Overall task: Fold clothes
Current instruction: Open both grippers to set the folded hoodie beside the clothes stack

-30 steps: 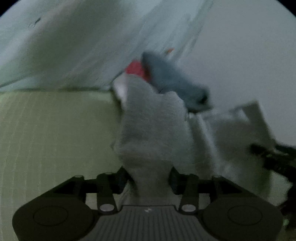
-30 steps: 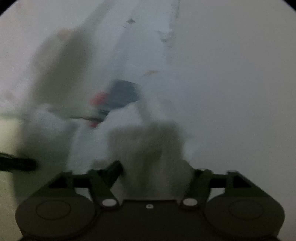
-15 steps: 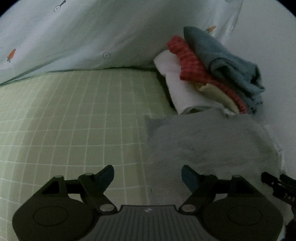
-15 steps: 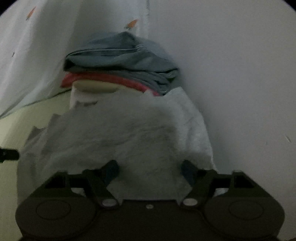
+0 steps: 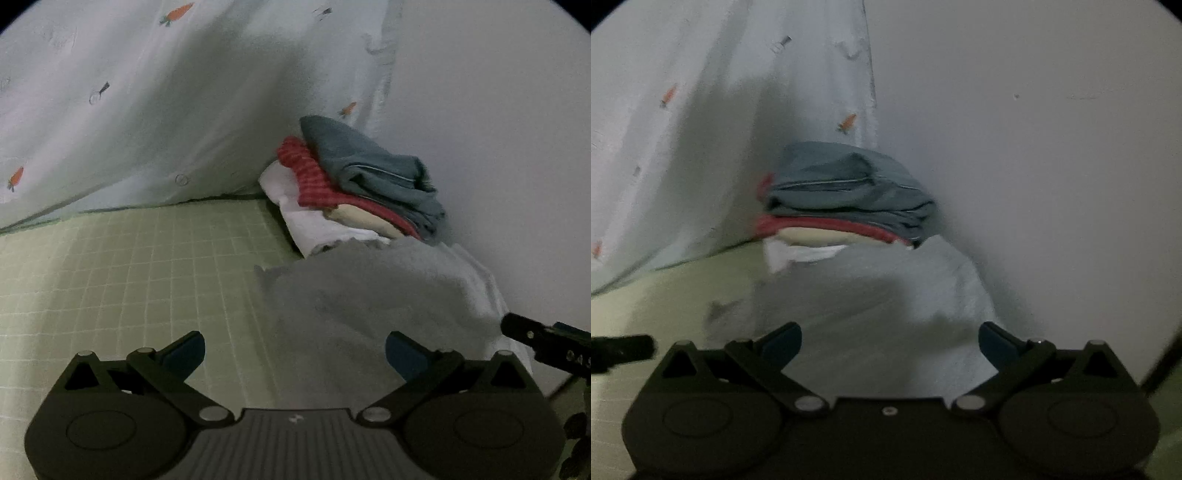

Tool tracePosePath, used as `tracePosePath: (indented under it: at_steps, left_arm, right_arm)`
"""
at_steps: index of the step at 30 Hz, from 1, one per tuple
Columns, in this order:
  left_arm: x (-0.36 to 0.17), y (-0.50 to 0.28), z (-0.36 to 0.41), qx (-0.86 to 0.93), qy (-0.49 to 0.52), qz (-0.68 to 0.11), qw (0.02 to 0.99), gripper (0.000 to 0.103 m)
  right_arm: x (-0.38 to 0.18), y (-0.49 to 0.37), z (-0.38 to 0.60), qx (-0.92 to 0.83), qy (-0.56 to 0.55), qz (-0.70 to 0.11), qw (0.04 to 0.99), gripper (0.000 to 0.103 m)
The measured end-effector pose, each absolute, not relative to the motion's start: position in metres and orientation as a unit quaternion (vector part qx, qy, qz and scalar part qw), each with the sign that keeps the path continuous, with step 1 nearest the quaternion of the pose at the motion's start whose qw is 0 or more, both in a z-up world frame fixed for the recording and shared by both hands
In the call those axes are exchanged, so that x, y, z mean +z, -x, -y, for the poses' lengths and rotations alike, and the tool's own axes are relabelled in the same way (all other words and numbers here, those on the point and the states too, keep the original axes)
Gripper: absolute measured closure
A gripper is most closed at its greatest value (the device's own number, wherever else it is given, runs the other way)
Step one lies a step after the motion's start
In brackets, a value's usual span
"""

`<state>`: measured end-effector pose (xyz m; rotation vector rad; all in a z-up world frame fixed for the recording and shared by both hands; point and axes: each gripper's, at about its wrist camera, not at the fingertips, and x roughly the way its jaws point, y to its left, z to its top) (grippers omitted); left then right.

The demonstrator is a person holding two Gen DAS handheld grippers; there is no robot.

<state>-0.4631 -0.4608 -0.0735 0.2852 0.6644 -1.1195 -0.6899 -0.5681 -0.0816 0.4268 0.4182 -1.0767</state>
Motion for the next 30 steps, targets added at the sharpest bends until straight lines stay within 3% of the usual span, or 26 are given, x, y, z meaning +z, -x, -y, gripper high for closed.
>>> tracePosePath:
  at_steps: [13, 30]
  left_arm:
    - [-0.081, 0.488, 0.369, -0.548, -0.161, -0.301, 0.764, 0.000]
    - [-0.077, 0.490, 0.345, -0.548, -0.147, -0.289, 0.771, 0.000]
  right_arm:
    - [-0.081, 0.690, 0.439, -0.518, -0.201, -0.212, 0.804, 0.000]
    - [-0.075, 0.692, 0.416, -0.521, -0.185, -0.206, 0.807, 0.000]
